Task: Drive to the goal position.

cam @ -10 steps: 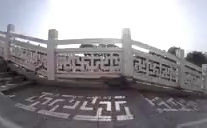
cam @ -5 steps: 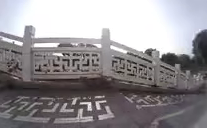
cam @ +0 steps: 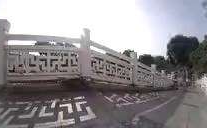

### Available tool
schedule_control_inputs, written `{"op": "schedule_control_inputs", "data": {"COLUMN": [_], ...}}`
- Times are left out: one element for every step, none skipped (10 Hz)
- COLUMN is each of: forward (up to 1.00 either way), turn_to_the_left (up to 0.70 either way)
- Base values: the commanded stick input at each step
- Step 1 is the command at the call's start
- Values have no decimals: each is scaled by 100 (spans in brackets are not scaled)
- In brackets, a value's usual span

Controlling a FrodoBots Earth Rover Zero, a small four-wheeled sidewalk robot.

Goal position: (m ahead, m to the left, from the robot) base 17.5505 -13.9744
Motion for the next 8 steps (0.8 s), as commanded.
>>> {"op": "schedule_control_inputs", "data": {"forward": [0, 0, 0, 0, 0, 0, 0, 0], "turn_to_the_left": [-43, -43, -43, -43, -44, -43, -43, -43]}}
